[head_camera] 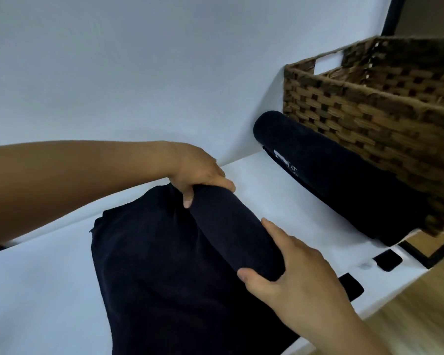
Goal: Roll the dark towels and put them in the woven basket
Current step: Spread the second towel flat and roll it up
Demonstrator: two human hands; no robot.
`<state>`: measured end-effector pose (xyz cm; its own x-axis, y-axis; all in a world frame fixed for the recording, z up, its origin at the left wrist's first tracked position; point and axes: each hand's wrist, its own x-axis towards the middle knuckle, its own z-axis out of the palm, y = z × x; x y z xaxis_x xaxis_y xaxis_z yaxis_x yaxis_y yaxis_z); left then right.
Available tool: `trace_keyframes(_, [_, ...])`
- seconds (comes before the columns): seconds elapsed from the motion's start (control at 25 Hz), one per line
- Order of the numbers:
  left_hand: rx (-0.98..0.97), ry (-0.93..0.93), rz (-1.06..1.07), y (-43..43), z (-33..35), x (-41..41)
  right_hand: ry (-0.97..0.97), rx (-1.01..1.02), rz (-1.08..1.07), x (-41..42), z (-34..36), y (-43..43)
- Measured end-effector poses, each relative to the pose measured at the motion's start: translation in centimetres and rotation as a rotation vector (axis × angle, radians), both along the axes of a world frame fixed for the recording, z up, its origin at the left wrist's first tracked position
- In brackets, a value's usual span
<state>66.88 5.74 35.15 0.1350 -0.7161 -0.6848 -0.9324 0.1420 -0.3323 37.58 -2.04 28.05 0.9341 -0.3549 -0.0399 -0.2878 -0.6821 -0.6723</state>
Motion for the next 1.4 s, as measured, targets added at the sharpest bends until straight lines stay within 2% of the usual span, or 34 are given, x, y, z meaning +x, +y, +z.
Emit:
trace_keyframes(0.16, [-0.238, 0.096, 0.045, -1.6, -1.0, 0.6, -0.074, -0.066, -0.085, 0.5, -0.6, -1.2])
trace_keyframes(0.36, [-0.778, 0.144, -0.035, 3.2, -4.7, 0.1, -0.256, -0.459, -0.132, 1.0, -2.3, 0.5])
trace_keyframes(0.48, [-1.066, 0.093, 0.071, 7.1, -8.2, -1.7, -0.312, -0.648, -0.114, 0.6, -3.1, 3.4])
trace_keyframes(0.6, [-1.179, 0.105, 0.19, 10.0, -10.1, -3.5, -0.391, -0.661, 0.013, 0.0, -2.2, 4.8])
trace_keyframes(0.68, [-1.203, 0.146, 0.239, 12.7, -10.4, -4.3, -0.452, -0.51, 0.119, -0.5, -0.9, 4.8])
trace_keyframes(0.72, [-1.211, 0.158, 0.252, 14.0, -10.4, -4.6, -0.423, -0.407, 0.138, -0.7, -0.1, 4.7])
trace_keyframes(0.84, [-1.178, 0.126, 0.265, 16.5, -9.6, -5.1, -0.138, -0.175, 0.177, -1.0, 1.0, 4.4])
trace_keyframes(0.92, [-1.115, 0.077, 0.202, 15.6, -6.8, -4.3, -0.042, -0.147, 0.209, -1.4, 0.7, 4.6])
trace_keyframes(1.04, [-0.802, -0.028, 0.113, 11.2, -1.7, -3.0, -0.123, -0.143, 0.236, -1.7, 0.3, 4.3])
trace_keyframes(1.12, [-0.492, -0.104, 0.189, 7.8, -0.6, -2.4, -0.151, -0.111, 0.235, -1.7, -0.1, 3.5])
trace_keyframes(1.16, [-0.379, -0.071, 0.23, 6.2, -0.8, -2.3, -0.165, -0.091, 0.232, -1.7, -0.4, 2.9])
trace_keyframes(1.2, [-0.35, 0.024, 0.26, 4.9, -1.1, -2.3, -0.188, -0.057, 0.215, -1.7, -0.7, 2.1])
trace_keyframes(1.28, [-0.478, 0.193, 0.277, 2.5, -2.0, -2.1, -0.259, -0.029, 0.143, -1.5, -1.4, -0.1])
trace_keyframes(1.4, [-0.677, 0.206, 0.237, 0.4, -3.6, -1.9, -0.299, -0.092, 0.07, -1.1, -2.4, -2.6])
